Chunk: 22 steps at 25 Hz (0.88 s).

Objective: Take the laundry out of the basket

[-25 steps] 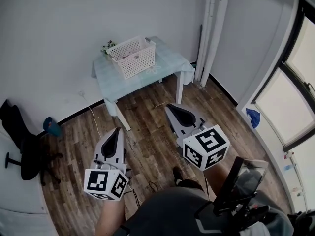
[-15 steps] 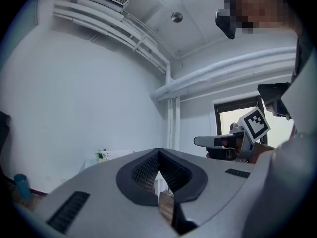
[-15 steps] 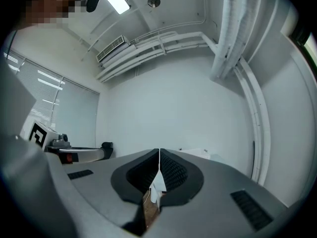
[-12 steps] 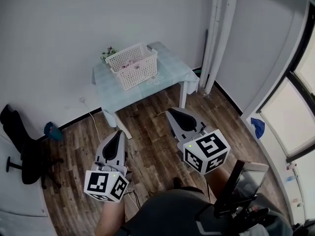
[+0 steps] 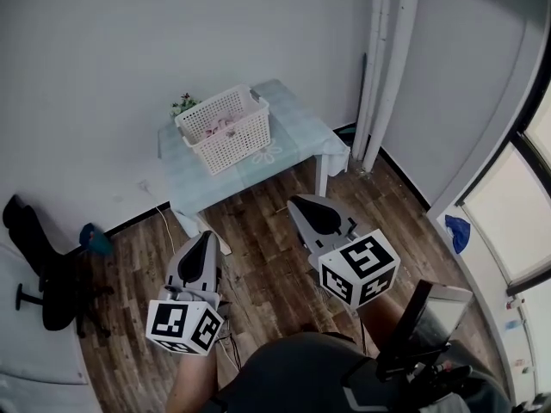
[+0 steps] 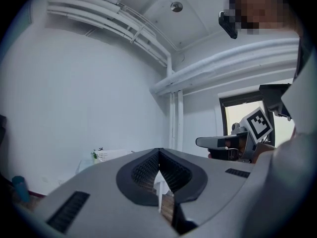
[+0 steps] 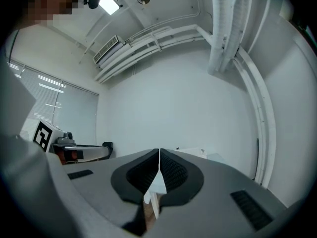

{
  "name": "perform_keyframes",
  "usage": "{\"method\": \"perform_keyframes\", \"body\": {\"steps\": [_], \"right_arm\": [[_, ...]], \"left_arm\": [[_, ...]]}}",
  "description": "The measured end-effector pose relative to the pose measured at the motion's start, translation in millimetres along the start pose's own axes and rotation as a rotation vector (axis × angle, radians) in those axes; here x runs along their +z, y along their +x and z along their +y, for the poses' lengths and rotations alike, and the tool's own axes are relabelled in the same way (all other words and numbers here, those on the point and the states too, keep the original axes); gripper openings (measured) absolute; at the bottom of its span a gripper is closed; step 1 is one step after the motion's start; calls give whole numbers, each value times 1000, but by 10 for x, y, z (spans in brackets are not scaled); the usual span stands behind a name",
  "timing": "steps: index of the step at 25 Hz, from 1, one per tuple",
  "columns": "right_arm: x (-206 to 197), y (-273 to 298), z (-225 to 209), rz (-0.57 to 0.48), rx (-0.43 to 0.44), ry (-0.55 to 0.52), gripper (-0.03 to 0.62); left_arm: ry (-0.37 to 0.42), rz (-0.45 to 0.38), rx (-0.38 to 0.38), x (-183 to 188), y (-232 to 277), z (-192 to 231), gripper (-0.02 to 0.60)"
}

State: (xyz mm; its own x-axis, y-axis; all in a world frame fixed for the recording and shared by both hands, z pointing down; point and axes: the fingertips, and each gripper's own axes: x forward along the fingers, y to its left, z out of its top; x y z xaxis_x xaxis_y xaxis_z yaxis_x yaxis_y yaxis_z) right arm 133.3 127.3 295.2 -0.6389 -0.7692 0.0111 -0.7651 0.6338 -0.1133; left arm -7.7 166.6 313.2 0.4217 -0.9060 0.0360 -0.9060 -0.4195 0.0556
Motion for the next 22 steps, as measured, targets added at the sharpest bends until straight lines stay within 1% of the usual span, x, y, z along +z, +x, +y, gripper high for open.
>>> {"method": "perform_keyframes", "body": {"steps": [5,10,14,18,22], "right_arm": [[-5,100,-244,0,33,13,18],[1,253,-406,-4,51,26,18],[-18,407,-483,-7,56,38,18],[-45,612,-529,11,46,25,18],[-79,901,-540,28,33,24,18]], "left_arm": [[10,17,17,-20,294,-48,10],[8,36,37,-60,491,19,9],[-9,48,46,-101,623,142,9],[-4,40,35,-100,742,281,9],[-6,31,20,-92,887,518,9]]}}
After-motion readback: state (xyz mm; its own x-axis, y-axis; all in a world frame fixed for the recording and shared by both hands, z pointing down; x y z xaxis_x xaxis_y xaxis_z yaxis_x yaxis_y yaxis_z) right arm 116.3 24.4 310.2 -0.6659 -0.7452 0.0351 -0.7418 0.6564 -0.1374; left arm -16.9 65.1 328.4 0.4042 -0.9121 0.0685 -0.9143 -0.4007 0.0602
